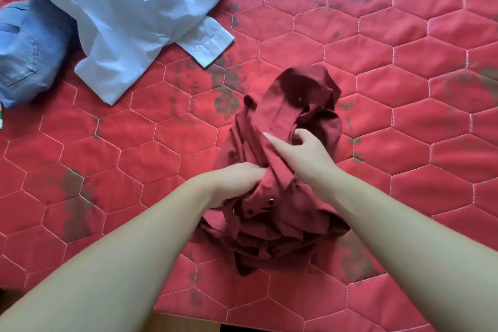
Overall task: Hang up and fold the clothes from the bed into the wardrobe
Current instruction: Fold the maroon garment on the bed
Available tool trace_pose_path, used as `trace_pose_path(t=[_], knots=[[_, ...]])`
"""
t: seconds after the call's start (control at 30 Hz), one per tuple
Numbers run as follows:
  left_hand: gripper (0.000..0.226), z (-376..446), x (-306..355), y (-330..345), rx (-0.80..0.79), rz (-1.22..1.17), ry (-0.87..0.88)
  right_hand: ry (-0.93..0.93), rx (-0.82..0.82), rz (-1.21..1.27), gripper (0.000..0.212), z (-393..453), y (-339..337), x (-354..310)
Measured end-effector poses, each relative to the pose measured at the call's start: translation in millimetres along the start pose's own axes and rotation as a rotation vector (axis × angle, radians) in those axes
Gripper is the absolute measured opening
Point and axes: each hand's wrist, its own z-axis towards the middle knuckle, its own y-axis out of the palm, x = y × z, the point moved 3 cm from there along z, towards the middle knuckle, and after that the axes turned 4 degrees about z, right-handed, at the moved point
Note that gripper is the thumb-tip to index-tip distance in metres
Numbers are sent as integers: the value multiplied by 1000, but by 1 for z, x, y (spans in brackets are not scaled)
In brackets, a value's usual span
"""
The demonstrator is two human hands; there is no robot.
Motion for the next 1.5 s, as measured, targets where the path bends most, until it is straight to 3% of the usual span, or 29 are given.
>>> trace_pose_path(t=[0.1,0.2,0.23,0.33,0.43,0.5,0.6,0.67,0.73,0.8,0.9,0.93,1.0,1.13,1.23,1.33,1.5], knots=[[12,3,6,-2,114,230,139,-82,3,-146,22,-1,-3,6],[4,10,11,-27,657,-66,252,-179,23,-253,19,-3,-9,10],[4,11,14,-33,732,-182,266,-208,18,-281,18,-7,-8,10],[35,19,22,-27,489,-223,165,-329,-109,-391,18,-23,5,13],[18,21,17,-18,405,-107,160,-324,-266,-428,18,-35,15,18],[20,15,16,-15,344,-190,192,-300,-148,-333,23,-33,5,18],[14,10,15,-15,208,-126,250,-514,186,-349,7,-24,-26,3],[10,3,17,-7,-52,-65,240,-598,207,-554,38,-16,-41,-9],[25,-2,18,-1,-199,8,220,-659,49,-840,59,-6,-46,-17],[22,-5,21,2,-203,3,225,-688,-93,-985,38,-1,-46,-23],[31,-5,21,-4,-50,-107,196,-608,-116,-799,19,2,-57,-28],[39,-3,18,-10,22,-140,205,-539,-119,-710,18,3,-63,-30],[31,-7,17,-20,142,-183,250,-432,-164,-572,22,0,-73,-36],[23,-17,22,-34,235,-120,356,-301,-236,-466,41,-9,-78,-49],[26,-25,35,-39,208,-184,430,-307,-252,-348,45,-15,-79,-60],[24,-34,48,-37,76,-252,411,-367,-264,-173,57,-20,-81,-75],[19,-38,56,-33,110,-141,403,-447,-346,-49,36,-27,-87,-97]])
